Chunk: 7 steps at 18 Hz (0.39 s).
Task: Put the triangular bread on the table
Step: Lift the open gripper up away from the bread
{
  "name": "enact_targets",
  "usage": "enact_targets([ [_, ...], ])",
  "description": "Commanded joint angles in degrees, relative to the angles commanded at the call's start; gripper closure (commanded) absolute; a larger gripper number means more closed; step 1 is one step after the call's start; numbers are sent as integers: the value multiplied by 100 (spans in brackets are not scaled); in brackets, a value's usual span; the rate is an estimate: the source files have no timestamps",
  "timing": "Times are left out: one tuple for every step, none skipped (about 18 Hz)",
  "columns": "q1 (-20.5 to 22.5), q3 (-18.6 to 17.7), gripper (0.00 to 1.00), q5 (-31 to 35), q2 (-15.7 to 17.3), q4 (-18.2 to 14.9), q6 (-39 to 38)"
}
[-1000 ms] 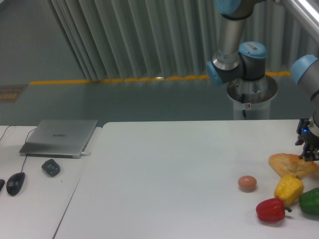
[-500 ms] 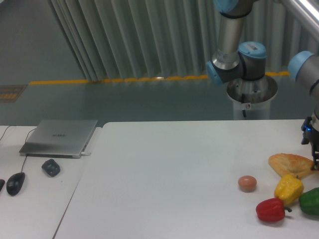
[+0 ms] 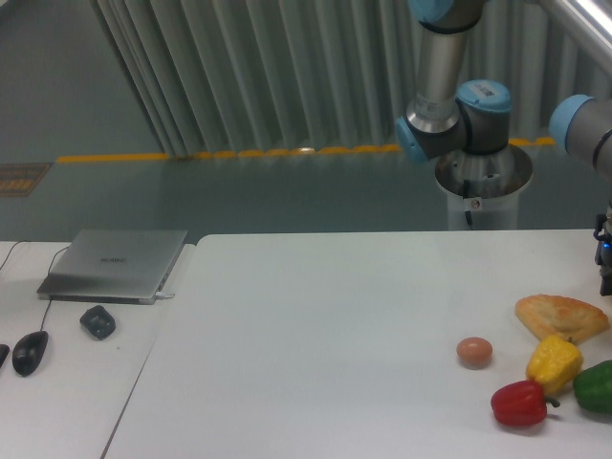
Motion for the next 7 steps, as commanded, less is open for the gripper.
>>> enact_targets([
  [-9,9,0,0,0,0,9],
  [-17,9,0,0,0,9,17],
  [-26,9,0,0,0,9,18],
  [-35,9,0,0,0,9,18],
  [-35,9,0,0,0,9,18],
  [-35,9,0,0,0,9,18],
  [-44,9,0,0,0,9,18],
])
